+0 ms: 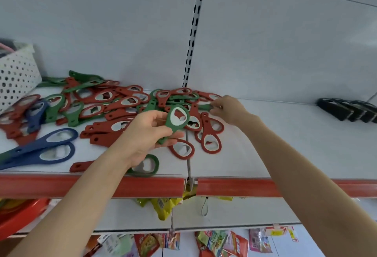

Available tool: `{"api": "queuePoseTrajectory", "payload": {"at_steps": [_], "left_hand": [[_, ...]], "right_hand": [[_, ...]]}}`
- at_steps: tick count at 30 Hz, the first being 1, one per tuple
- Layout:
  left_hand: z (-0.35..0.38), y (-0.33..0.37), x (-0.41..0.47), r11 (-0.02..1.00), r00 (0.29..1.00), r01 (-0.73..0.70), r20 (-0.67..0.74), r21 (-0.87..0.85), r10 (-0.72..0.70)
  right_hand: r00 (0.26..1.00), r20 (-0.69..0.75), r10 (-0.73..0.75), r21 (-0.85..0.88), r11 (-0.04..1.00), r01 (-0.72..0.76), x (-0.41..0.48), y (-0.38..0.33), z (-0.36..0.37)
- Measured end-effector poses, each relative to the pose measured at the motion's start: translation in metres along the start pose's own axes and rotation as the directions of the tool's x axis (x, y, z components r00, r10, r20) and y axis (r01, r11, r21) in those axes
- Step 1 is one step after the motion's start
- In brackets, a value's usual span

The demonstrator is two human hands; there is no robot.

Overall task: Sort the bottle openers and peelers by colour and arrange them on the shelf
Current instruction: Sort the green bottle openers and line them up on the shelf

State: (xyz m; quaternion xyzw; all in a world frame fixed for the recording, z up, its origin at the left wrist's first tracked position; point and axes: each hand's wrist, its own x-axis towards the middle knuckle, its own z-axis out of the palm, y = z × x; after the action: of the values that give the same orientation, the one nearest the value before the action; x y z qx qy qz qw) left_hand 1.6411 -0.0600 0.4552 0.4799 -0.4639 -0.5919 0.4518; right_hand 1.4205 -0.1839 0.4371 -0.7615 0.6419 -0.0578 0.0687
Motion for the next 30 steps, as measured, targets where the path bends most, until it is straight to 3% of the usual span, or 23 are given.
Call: {"api": "queuePoseTrajectory", "payload": {"at_steps": [4, 6, 9, 12, 16, 18, 20, 22, 24, 26, 30], "left_hand": [[0.012, 0.003, 0.005, 0.998, 0.998, 0.039, -0.04, -0.057, -0.041], [0.015, 0.005, 0.01, 0.998, 0.997, 0.024, -0.076, -0.051, -0.028], [0.019, 0.006, 0.017, 0.991, 0.993, 0.025, -0.114, -0.135, -0.04], [0.019, 0.009, 0.023, 0.935, 0.994, 0.081, -0.041, -0.346, -0.102], [0.014, 0.015, 0.02, 0.924, 0.998, 0.068, 0.029, -0.376, -0.062], [0.007, 0.015, 0.018, 0.935, 0.997, 0.057, -0.028, -0.35, -0.071], [0.0, 0.014, 0.016, 0.937, 0.993, 0.051, -0.085, -0.345, -0.085], [-0.005, 0.013, 0.014, 0.939, 0.988, 0.037, -0.126, -0.341, -0.085], [-0.007, 0.011, 0.013, 0.945, 0.985, 0.017, -0.157, -0.327, -0.072], [-0.007, 0.009, 0.014, 0.958, 0.981, -0.018, -0.192, -0.285, -0.039], [-0.008, 0.007, 0.016, 0.971, 0.971, -0.062, -0.238, -0.233, 0.005]], "right_hand": [[0.996, -0.092, 0.018, 0.057, 0.998, -0.013, -0.009, 0.006, -0.002], [0.977, -0.211, 0.038, 0.204, 0.979, 0.005, -0.016, 0.008, -0.009], [0.931, -0.363, 0.015, 0.449, 0.879, 0.161, -0.031, -0.005, -0.023], [0.88, -0.432, -0.195, 0.476, 0.78, 0.406, -0.048, -0.037, -0.032], [0.833, -0.245, -0.496, 0.486, 0.681, 0.548, -0.05, -0.062, -0.027], [0.865, -0.234, -0.443, 0.542, 0.679, 0.494, -0.034, -0.063, -0.027], [0.933, -0.247, -0.261, 0.509, 0.785, 0.355, -0.009, -0.058, -0.023], [0.982, -0.168, -0.088, 0.373, 0.916, 0.146, 0.015, -0.052, -0.014], [0.999, -0.05, -0.02, 0.206, 0.978, 0.03, 0.03, -0.05, -0.003], [0.999, -0.034, -0.026, 0.162, 0.986, 0.031, 0.034, -0.053, 0.004], [0.996, -0.087, -0.034, 0.296, 0.953, 0.058, 0.03, -0.054, 0.004]]}}
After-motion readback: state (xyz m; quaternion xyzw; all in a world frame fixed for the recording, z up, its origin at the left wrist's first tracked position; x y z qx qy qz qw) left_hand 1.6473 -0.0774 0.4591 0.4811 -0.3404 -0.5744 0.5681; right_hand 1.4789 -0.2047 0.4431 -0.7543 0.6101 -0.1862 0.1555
